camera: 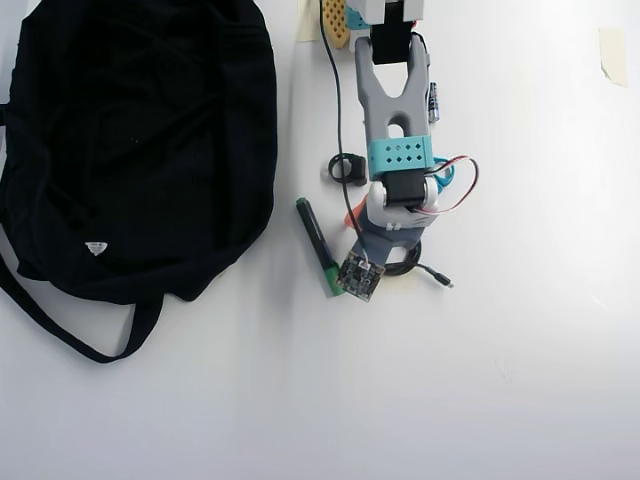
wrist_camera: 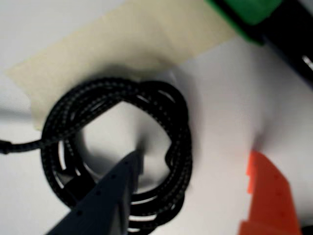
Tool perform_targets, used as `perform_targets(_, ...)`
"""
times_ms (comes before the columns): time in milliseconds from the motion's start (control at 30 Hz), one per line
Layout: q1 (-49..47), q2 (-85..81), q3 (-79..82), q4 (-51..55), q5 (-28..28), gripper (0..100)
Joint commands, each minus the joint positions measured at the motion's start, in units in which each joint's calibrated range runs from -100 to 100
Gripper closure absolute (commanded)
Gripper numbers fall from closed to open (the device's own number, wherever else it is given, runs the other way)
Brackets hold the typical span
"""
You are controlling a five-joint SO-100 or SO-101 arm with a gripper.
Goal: Put the cable into the black bag
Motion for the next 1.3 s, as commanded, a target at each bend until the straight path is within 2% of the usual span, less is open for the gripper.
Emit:
perform_targets(0, 0.3, -0.5, -1.8, -0.8, 0.3, 79)
perform_targets(200, 0.1, -0.5, -1.6, -0.8, 0.3, 88)
perform_targets(533, -0.3, -0.5, -1.1, -0.3, 0.3, 98)
perform_targets(1033, -0.3, -1.9, -2.6, 0.2, 1.4, 98)
perform_targets(1267, -0.8, -1.9, -14.0, 11.4, 1.7, 98)
